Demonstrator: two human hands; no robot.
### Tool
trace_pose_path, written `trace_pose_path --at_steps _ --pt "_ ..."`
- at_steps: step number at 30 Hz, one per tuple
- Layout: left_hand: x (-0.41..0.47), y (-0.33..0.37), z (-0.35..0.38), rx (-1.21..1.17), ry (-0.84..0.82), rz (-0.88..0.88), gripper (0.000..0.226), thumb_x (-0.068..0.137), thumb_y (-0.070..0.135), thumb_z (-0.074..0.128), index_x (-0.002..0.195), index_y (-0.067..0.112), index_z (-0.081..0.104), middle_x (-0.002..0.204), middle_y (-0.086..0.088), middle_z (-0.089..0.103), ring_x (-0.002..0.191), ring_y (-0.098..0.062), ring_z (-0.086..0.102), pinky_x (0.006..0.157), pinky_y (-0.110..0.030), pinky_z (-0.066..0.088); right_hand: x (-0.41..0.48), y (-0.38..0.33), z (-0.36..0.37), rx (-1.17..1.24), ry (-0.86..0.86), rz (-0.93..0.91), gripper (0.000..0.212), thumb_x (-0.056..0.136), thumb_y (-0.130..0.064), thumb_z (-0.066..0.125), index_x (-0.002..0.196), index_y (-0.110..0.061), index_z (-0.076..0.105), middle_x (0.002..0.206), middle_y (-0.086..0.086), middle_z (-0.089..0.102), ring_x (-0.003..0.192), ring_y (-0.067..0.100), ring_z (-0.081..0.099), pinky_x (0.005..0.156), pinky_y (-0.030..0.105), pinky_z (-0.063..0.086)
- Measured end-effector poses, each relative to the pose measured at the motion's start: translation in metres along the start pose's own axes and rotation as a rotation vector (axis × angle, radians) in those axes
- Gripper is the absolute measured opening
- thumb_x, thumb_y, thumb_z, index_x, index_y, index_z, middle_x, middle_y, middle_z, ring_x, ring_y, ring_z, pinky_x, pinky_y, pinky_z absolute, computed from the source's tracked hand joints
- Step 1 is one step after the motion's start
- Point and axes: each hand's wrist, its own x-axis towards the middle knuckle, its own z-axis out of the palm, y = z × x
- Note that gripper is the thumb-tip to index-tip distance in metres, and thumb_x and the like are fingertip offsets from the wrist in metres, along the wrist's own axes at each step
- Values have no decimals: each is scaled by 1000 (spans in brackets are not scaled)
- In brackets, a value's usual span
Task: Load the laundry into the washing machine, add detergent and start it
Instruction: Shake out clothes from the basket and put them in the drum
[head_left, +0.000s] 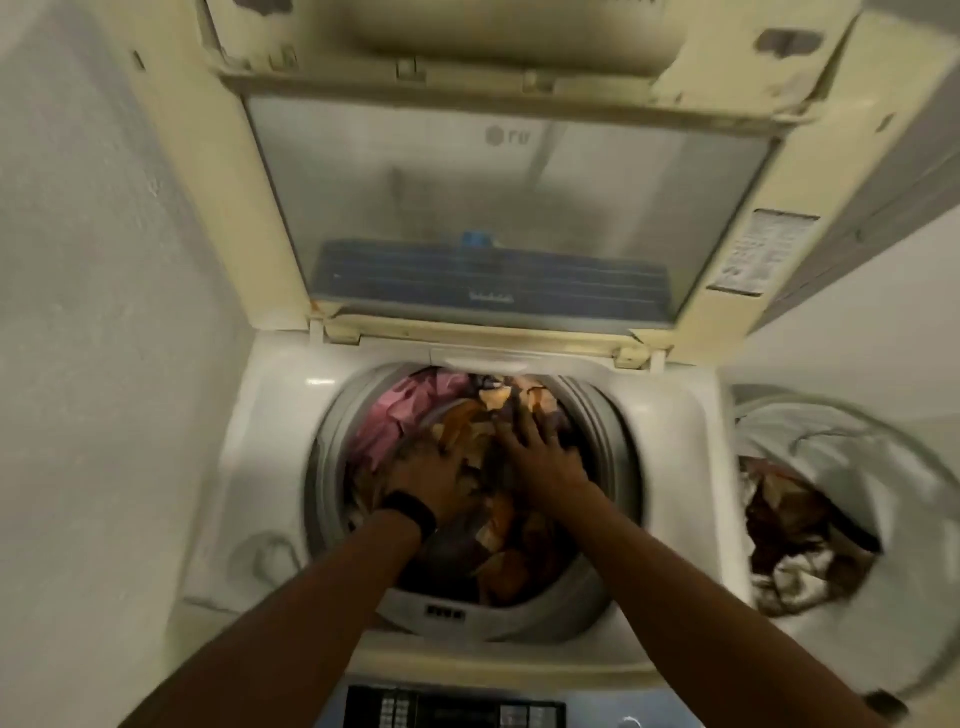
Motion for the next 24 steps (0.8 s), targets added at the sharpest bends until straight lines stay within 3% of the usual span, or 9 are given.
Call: trace_pose_path --at_steps 2,3,6,10,14,24 --pt "-14 13 -28 -46 109 83 92 87 76 48 163 37 12 169 -1 22 152 -30 29 122 -49 31 -34 3 -22 30 42 18 104 94 -53 63 161 -37 -14 169 8 -24 155 43 -12 117 68 21" --pt "-21 20 -39 -17 141 105 92 88 75 50 162 39 9 169 -2 22 151 -32 31 119 -51 35 -51 4 -32 40 68 19 106 94 -50 66 161 -36 -14 169 8 -22 156 41 -10 118 65 21" --pt "-34 50 -69 103 161 104 87 97 69 42 164 36 -2 169 -14 19 150 -39 29 118 -51 34 -96 16 -50 48 251 0 111 89 -49 72 163 -32 -8 171 5 -14 158 33 -7 121 56 25" --pt "-45 105 -105 142 252 218 78 102 63 37 165 30 5 168 -10 25 146 -34 38 114 -49 37 -152 42 -63 87 441 62 101 90 -44 71 164 -30 4 172 3 -4 158 30 2 117 54 38" --pt "-46 173 -116 134 258 299 75 103 65 34 164 30 9 167 -10 29 143 -33 44 111 -49 42 -198 83 -62 149 549 165 90 94 -48 64 162 -32 7 172 3 3 158 29 8 116 52 39" --pt "-18 338 -87 131 251 516 62 104 60 39 156 26 37 149 0 54 127 -25 59 98 -41 52 -263 220 -33 354 632 334 76 94 -40 65 158 -27 27 168 7 21 154 28 24 109 46 48"
